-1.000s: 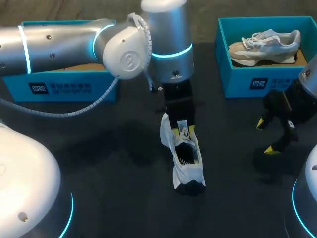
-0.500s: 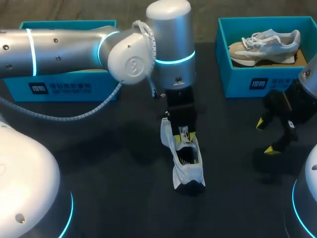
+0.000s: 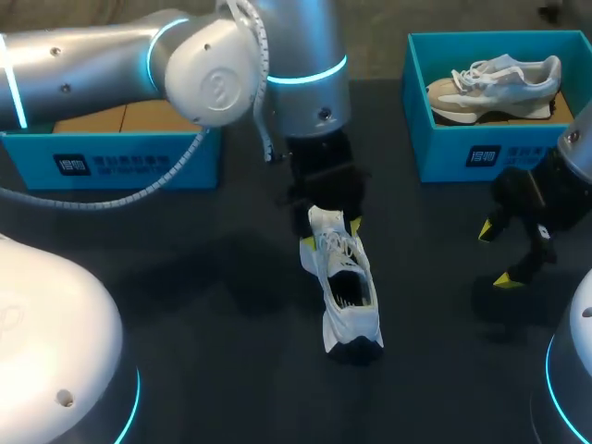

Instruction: Take the shoe out of the shoebox, open the shoe tongue, remove and reinsert the insole, then place the shoe into the shoebox

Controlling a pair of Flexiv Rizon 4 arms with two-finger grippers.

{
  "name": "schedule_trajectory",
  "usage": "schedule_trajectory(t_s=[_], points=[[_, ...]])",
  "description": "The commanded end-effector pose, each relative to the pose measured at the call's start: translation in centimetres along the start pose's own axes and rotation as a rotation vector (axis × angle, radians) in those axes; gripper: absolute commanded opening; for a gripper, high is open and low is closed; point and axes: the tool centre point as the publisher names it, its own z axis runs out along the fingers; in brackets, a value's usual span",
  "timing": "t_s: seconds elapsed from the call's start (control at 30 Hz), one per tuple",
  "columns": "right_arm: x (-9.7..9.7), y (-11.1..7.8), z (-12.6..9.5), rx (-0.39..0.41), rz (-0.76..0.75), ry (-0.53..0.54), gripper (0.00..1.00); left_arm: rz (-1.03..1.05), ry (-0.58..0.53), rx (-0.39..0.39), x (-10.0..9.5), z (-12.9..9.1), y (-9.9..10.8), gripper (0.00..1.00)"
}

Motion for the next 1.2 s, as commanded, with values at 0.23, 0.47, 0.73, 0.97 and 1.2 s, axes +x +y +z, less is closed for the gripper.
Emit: schedule_trajectory(t_s=[0.23, 0.47, 0.73, 0.97, 1.2], points=[[0.1, 0.0, 0.0, 0.002, 0.001, -0.002, 1.00, 0.008, 0.010, -0.179, 0.7, -1.5, -1.4, 1.00], [0.1, 0.0, 0.0, 0.002, 0.001, -0.002, 1.00, -0.219, -0.005, -0.096, 1.4, -1.0, -2.8, 1.00], [0.1, 0.0, 0.0, 0.002, 0.001, -0.002, 1.00, -0.928, 0.026, -0.144, 2.0, -0.6, -5.1, 1.00], [0.1, 0.0, 0.0, 0.002, 0.001, -0.002, 1.00, -0.928, 0.026, -0.144, 2.0, -0.6, -5.1, 1.00], [0.1, 0.0, 0.0, 0.002, 0.001, -0.002, 1.00, -1.054, 0.086, -0.059, 1.3, 1.6, -6.0, 1.00]])
